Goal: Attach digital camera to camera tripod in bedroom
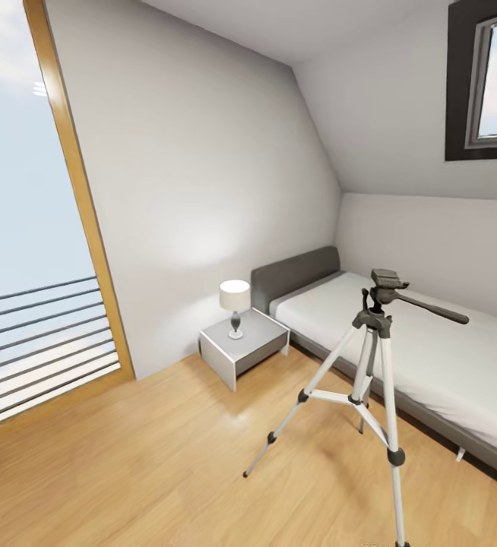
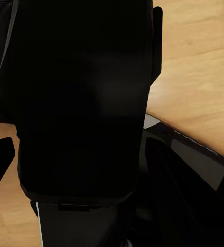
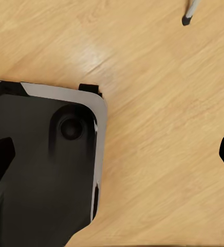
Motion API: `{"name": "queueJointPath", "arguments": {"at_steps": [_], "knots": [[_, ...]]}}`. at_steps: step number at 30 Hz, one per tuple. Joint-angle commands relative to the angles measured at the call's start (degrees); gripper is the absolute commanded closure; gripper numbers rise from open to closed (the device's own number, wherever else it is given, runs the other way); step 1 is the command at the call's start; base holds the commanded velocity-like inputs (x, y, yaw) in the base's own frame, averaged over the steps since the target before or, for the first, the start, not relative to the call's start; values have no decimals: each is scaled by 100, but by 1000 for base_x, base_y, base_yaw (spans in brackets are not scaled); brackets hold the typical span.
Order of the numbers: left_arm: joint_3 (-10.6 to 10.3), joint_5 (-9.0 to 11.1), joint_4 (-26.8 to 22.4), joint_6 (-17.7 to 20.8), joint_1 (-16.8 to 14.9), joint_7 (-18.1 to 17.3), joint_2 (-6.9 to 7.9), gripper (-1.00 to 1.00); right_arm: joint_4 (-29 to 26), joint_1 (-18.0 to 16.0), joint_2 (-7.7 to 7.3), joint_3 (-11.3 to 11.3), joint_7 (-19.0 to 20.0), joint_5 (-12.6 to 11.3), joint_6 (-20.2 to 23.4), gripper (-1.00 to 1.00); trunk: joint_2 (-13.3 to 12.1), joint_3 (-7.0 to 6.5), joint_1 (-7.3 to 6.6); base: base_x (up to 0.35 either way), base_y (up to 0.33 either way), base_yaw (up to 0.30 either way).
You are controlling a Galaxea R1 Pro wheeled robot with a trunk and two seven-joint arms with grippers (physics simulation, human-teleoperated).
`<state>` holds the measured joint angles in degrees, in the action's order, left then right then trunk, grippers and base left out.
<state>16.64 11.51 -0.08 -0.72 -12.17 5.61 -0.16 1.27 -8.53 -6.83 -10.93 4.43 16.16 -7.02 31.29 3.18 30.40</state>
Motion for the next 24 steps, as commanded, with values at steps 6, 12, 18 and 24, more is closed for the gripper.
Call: {"name": "queueJointPath", "arguments": {"at_steps": [6,12,18,24], "knots": [[-13,56,-1,-5,-4,11,-1,100,14,-8,-8,-49,14,45,-22,-100,10,11,2,0,0,-297],[-12,56,-1,-4,-4,11,-7,100,14,-8,-11,-50,14,51,-25,-100,10,11,2,0,0,-297],[-12,58,-1,0,-4,11,-13,100,14,-8,-11,-50,14,53,-20,-100,10,11,2,0,0,-297],[-12,61,-1,-1,-3,11,-18,100,14,-8,-11,-43,16,54,-20,-100,10,11,2,0,0,-297]]}}
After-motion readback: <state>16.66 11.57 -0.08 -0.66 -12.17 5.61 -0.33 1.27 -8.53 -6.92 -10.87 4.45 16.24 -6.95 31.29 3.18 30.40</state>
